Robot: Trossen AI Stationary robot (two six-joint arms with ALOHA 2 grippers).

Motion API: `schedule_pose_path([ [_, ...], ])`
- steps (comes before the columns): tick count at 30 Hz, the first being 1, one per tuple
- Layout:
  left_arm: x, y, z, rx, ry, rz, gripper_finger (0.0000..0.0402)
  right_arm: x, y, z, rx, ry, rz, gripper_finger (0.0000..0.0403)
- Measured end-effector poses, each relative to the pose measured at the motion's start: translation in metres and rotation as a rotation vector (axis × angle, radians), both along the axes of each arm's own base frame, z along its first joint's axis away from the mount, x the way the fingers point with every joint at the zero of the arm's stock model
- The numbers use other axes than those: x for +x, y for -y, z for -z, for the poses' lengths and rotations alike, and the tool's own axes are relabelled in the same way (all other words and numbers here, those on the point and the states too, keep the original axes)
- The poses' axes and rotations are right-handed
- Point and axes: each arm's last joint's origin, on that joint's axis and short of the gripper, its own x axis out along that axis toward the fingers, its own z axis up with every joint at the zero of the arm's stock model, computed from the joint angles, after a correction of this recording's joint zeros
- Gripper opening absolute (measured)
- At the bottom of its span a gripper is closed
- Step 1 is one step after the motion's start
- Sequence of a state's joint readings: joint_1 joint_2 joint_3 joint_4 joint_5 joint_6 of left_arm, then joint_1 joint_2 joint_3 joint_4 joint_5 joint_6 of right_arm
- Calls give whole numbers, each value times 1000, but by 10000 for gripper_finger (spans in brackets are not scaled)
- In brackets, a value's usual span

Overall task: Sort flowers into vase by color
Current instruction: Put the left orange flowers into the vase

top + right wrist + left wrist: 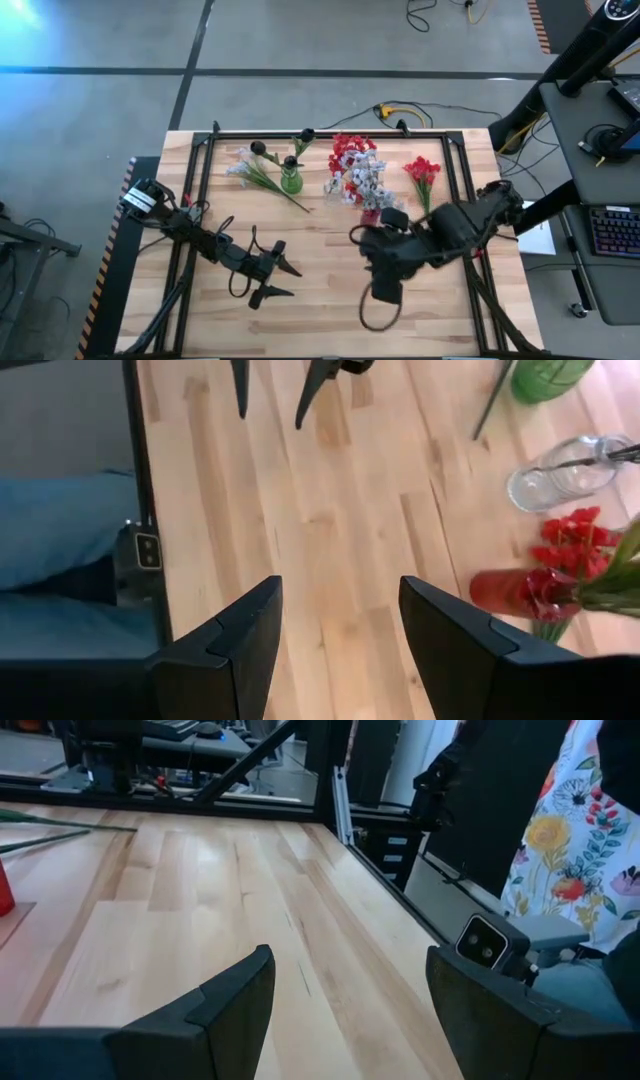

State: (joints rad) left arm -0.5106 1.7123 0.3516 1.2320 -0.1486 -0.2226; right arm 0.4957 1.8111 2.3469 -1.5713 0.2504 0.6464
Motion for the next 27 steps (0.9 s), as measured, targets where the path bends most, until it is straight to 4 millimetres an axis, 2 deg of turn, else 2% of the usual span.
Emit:
schedule_pose_path([
  [5,2,1,-2,-5,8,0,242,-7,-16,2,-34,22,11,194],
  [12,3,2,-3,-7,13,0,242,-8,-21,13,-93,3,10,194],
  [19,3,2,-3,-7,13,1,242,-17,-14,20,-194,-2,13,194],
  [27,3,2,-3,-7,13,1,242,-51,10,34,-257,-13,149,194],
])
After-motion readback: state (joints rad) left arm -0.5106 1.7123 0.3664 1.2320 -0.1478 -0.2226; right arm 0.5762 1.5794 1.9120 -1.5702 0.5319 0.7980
